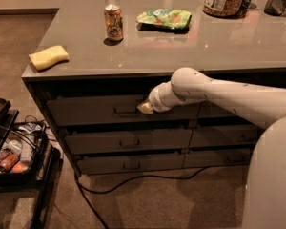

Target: Open top drawer

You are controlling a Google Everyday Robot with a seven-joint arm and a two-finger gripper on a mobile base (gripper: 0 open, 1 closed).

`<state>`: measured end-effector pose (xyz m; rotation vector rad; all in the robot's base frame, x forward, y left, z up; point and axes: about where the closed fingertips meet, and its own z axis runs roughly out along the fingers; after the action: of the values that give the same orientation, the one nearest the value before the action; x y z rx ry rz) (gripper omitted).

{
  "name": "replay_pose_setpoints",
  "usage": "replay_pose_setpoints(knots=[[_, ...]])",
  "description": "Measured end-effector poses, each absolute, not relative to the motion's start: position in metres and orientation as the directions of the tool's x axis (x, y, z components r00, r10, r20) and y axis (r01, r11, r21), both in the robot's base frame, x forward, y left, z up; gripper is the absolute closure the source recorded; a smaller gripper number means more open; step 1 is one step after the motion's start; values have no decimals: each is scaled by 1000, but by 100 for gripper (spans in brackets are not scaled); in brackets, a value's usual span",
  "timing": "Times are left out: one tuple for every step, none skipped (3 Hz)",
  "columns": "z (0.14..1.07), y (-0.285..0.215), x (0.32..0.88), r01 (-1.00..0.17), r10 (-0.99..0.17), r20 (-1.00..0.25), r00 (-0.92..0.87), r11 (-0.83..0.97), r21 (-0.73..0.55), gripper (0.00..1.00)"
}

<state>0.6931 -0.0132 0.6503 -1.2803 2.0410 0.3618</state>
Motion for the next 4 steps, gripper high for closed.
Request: replay_pose_setpoints(knots=[[654, -15, 697, -872, -679, -681, -275, 475, -122, 88], [652, -17, 695, -870, -672, -687, -277, 479, -118, 100], [653, -17, 696, -870, -671, -687, -277, 479, -118, 100], [651, -19, 694, -867, -664, -692, -281, 485, -114, 100]])
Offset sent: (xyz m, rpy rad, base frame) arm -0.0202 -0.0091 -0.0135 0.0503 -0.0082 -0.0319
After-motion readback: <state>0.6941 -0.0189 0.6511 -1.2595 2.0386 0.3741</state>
